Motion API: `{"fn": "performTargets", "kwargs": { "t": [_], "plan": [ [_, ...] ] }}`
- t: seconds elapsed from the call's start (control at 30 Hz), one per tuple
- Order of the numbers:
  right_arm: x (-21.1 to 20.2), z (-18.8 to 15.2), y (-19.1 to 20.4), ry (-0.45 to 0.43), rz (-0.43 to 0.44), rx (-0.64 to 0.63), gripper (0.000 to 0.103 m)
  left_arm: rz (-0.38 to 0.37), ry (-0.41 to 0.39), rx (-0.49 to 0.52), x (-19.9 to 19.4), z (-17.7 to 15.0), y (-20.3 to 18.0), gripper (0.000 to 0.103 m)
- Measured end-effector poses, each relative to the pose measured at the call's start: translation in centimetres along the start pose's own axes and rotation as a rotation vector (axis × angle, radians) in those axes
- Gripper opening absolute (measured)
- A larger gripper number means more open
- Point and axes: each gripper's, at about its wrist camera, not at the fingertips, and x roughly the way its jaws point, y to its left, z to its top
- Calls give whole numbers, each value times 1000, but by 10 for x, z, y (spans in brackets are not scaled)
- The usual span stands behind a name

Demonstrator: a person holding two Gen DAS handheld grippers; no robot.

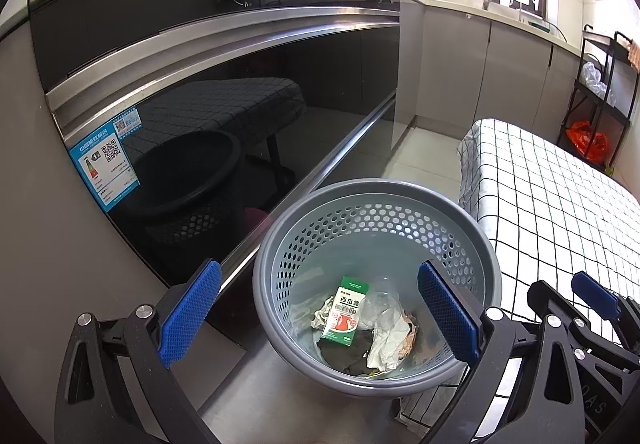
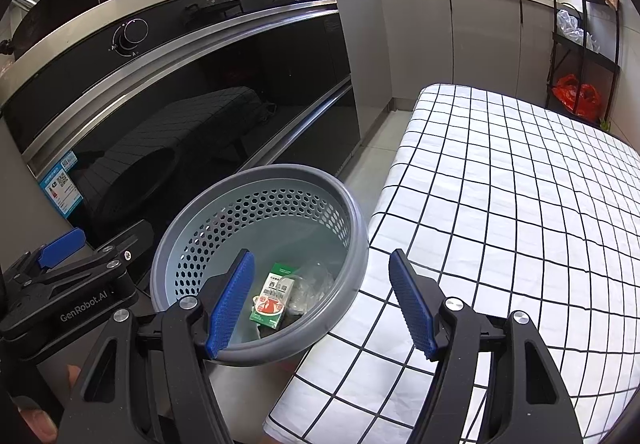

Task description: Collect trash

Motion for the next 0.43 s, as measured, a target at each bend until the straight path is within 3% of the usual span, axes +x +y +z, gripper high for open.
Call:
{"fn": "performTargets", "kwargs": {
  "t": [0.43],
  "plan": [
    [-1, 0, 0, 0, -2, 5, 67, -5, 3, -4, 1, 0, 1, 97]
  ]
}}
